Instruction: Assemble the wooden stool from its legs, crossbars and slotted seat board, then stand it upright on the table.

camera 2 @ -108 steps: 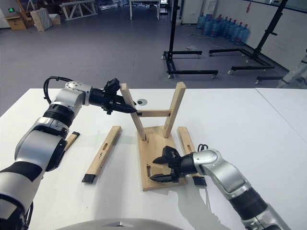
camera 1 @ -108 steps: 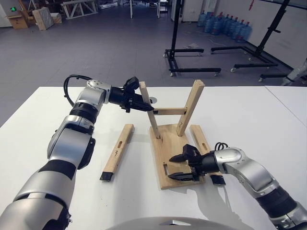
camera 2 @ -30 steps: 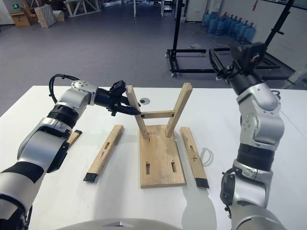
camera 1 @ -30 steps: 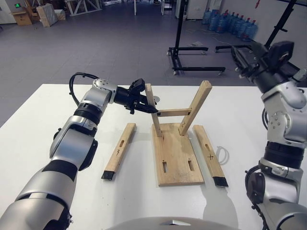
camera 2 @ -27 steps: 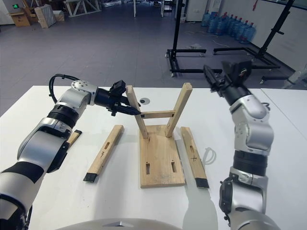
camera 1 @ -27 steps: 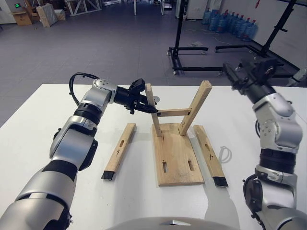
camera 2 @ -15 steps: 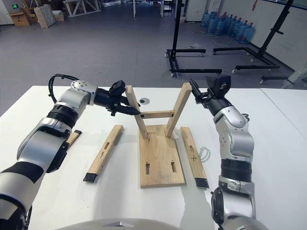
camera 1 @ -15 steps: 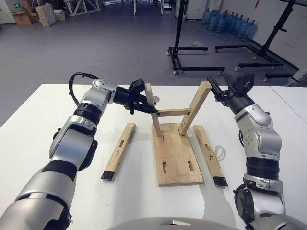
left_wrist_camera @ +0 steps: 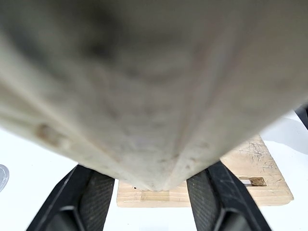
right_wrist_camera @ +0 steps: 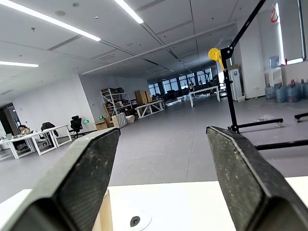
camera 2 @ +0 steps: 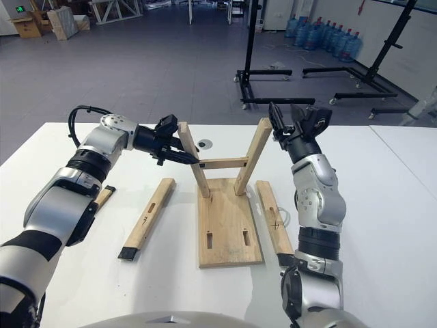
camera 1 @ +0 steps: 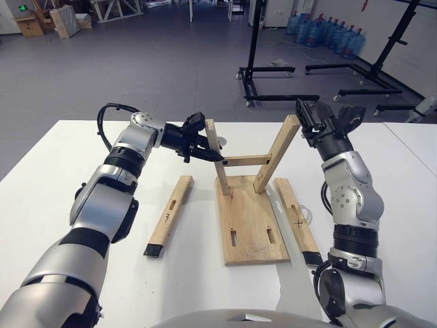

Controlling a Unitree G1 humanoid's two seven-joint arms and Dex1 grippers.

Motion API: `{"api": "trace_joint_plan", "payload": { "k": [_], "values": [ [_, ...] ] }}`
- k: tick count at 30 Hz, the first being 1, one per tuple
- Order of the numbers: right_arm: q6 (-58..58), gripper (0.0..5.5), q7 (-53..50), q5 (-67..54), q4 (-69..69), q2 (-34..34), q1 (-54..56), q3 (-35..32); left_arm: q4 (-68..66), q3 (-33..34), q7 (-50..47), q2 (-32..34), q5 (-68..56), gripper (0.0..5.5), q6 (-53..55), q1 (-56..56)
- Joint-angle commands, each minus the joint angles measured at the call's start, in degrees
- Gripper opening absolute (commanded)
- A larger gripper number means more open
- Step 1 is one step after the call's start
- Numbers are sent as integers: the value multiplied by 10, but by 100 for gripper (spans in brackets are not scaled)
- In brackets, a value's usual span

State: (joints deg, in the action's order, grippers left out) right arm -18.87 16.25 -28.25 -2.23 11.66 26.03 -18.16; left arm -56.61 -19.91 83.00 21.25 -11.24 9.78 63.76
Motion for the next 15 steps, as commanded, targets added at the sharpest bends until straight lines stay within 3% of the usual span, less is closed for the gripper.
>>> {"api": "trace_joint_plan", "payload": {
  "k": [1,4,15],
  "values": [
    [-32,333,14,-26,-28,-28,10,46,-31,-101,-14,-17,128,202,4,-78],
    [-56,333,21,-29,-29,-25,13,54,-30,-102,-13,-17,128,202,4,-79],
    [-113,333,60,42,-25,-1,-39,205,-1,-117,1,-53,123,202,3,-70]
  ]
}}
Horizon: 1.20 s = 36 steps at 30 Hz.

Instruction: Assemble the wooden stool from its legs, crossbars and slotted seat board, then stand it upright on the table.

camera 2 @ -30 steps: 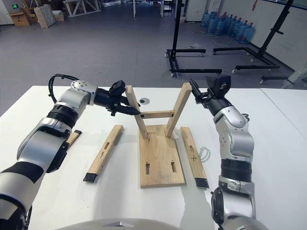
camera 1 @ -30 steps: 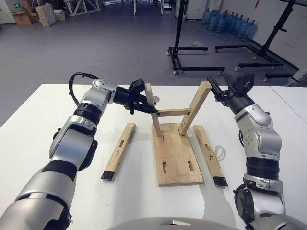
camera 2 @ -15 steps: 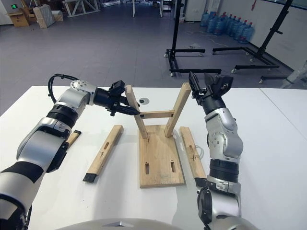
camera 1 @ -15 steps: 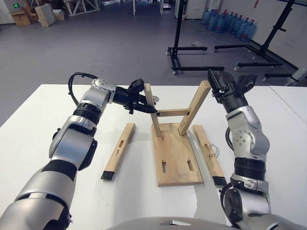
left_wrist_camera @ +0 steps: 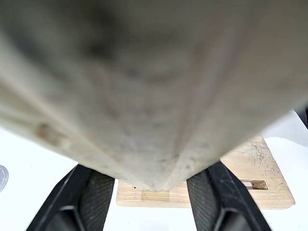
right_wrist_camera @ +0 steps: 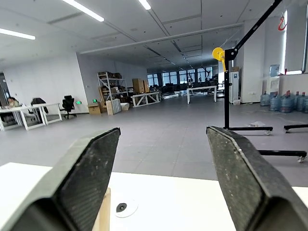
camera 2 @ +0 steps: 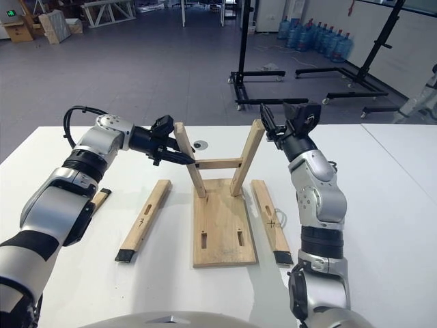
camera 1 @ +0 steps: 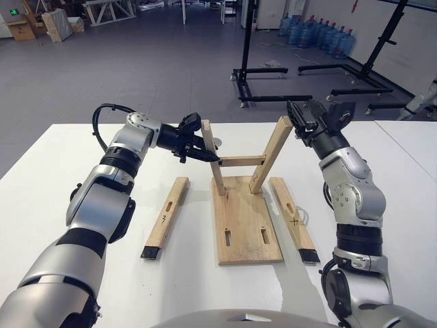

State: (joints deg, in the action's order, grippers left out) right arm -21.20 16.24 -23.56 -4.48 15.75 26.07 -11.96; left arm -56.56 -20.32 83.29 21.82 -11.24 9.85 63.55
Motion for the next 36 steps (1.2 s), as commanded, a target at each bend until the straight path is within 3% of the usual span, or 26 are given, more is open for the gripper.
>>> {"api": "trace_joint_plan", "payload": {
  "k": [1,14,20,28,36],
  "values": [
    [-93,333,62,-6,-6,-45,-42,152,1,-117,-1,-64,124,202,1,-70],
    [-93,333,68,11,2,-57,-35,176,-9,-118,-35,-142,104,202,25,-104],
    [-89,333,55,-14,-7,-29,-37,95,25,-42,-84,-111,46,202,31,-85],
    [-45,333,28,-30,63,74,9,-60,97,-40,-5,-35,34,202,70,-92],
    [14,333,-1,-9,96,68,20,-81,102,-32,-8,-34,39,202,76,-86]
  ]
}}
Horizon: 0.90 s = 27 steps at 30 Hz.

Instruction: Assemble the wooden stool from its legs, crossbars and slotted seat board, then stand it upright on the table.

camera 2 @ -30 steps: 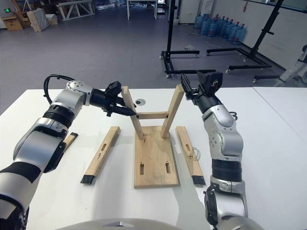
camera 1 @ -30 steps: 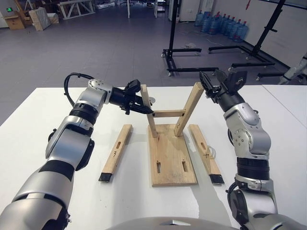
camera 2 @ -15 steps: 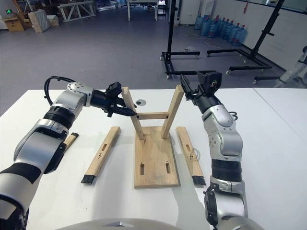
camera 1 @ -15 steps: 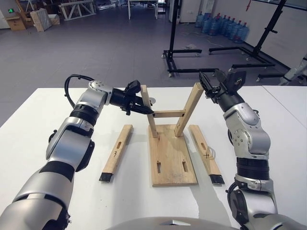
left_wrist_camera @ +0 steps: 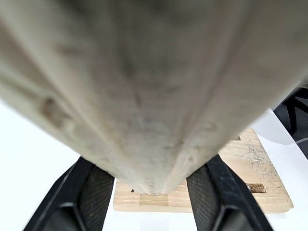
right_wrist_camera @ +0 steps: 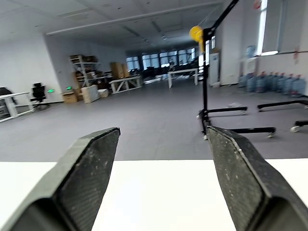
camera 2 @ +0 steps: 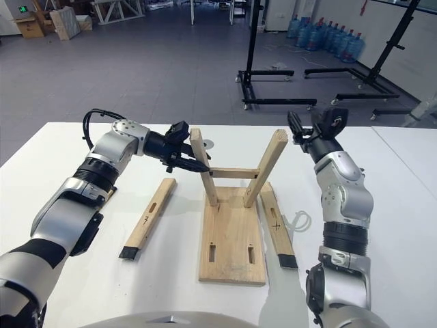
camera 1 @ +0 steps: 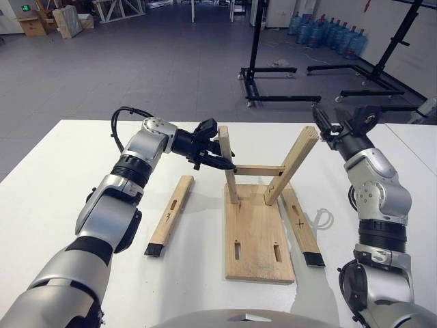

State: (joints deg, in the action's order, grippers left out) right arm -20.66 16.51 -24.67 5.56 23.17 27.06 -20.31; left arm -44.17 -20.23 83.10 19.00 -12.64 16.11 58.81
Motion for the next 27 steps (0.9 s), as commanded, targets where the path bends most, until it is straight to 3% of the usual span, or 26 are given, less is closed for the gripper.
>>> {"api": "trace_joint_plan", "payload": {
  "k": [1,7,19,22,27],
  "values": [
    [8,333,-4,0,-7,-8,8,4,-24,-31,-11,-5,53,202,14,-36],
    [10,333,-6,-1,-15,-13,-3,3,-20,-24,-3,25,54,202,21,-22],
    [12,333,-9,-2,-33,-20,-12,2,-34,19,-15,56,84,396,6,-5],
    [20,333,-8,-11,-42,-16,-8,-11,-3,56,-64,96,87,423,8,-32],
    [22,333,-15,-20,-71,-21,-47,-30,194,195,-241,163,62,423,105,-190]
  ]
}}
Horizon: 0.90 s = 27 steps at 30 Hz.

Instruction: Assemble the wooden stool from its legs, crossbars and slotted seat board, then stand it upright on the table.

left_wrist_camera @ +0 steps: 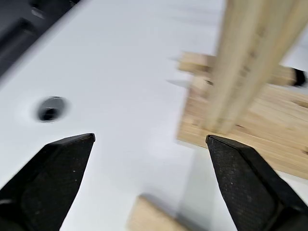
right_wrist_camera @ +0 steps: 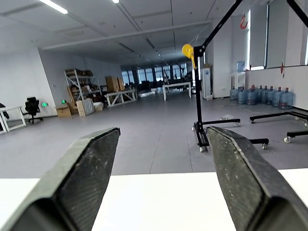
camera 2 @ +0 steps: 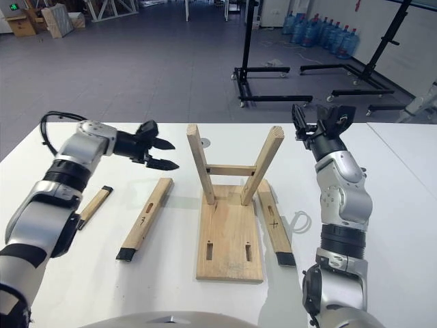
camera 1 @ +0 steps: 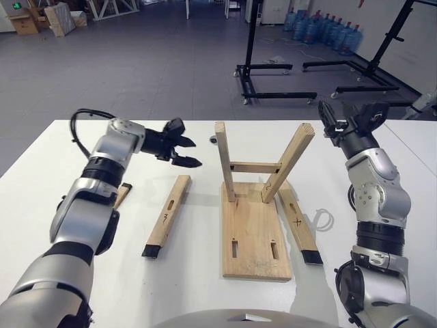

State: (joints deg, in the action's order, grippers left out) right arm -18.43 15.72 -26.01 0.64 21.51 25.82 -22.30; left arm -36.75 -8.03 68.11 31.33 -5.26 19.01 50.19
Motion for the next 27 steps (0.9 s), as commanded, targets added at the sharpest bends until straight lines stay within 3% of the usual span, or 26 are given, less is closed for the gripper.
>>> {"api": "trace_joint_plan", "payload": {
  "k": [1,4,9,16,25,27],
  "values": [
    [-2,333,-10,-9,-30,-7,-46,-15,168,99,-116,45,-22,423,105,-143],
    [-11,333,-27,-18,-67,-21,-88,-25,342,191,-227,21,-35,423,184,-307],
    [-4,333,-61,-33,-152,-65,-183,-39,430,215,-319,-6,-24,423,216,-472],
    [10,333,-64,-21,-211,-137,-300,29,405,237,-360,10,-19,423,178,-537],
    [4,333,-54,-22,-194,-127,-310,40,335,238,-366,8,-30,423,146,-574],
    [2,333,-53,-21,-195,-125,-308,44,316,235,-361,0,-42,403,146,-579]
  ]
}}
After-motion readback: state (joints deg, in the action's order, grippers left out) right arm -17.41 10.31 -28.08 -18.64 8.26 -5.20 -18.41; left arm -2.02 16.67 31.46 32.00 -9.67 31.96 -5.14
